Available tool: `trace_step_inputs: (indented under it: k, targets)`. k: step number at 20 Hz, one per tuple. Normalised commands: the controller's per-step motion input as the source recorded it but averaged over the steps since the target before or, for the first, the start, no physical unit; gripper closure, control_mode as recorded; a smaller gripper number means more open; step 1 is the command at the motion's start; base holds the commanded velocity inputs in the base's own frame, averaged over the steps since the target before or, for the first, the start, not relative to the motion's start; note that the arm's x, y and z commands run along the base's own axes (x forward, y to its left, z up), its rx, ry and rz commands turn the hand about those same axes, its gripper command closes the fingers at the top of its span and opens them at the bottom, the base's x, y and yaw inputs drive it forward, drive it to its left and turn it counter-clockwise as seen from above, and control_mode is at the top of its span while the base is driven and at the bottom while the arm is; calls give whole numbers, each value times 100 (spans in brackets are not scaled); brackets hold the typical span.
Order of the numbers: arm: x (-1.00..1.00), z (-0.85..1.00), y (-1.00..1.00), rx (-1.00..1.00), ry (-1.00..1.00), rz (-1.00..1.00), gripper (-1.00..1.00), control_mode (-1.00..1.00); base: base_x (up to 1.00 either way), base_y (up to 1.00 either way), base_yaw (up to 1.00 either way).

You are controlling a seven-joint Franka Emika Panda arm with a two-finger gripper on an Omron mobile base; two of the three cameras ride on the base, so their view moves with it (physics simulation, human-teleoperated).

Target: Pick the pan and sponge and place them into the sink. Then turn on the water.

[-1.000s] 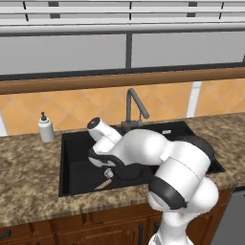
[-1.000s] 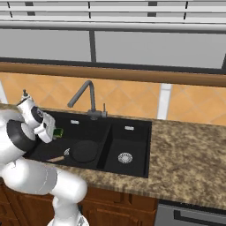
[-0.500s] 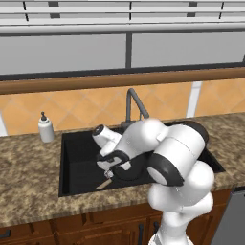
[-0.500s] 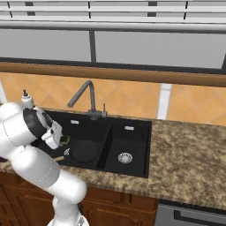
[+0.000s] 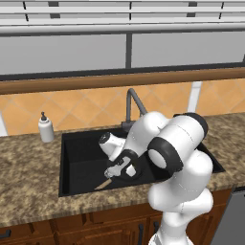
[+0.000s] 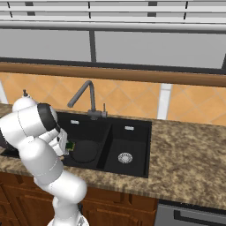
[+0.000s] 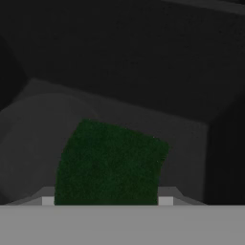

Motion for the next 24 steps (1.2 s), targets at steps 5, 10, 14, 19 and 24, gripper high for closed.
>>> trace_step_inputs:
  k: [5,10,14,19,24]
  targets:
    - [15,-16,0,-5,0,-10,100,-100,0,0,0]
    - [16,-10,0,-6,0,-11,100,-100,0,0,0]
    - [5,-27,0,-10,0,-10,100,-100,0,0,0]
    - [0,-35,1,-13,-6,-8,100,-100,0,0,0]
    - [-7,-17,21,-15,-18,-8,100,-100,0,0,0]
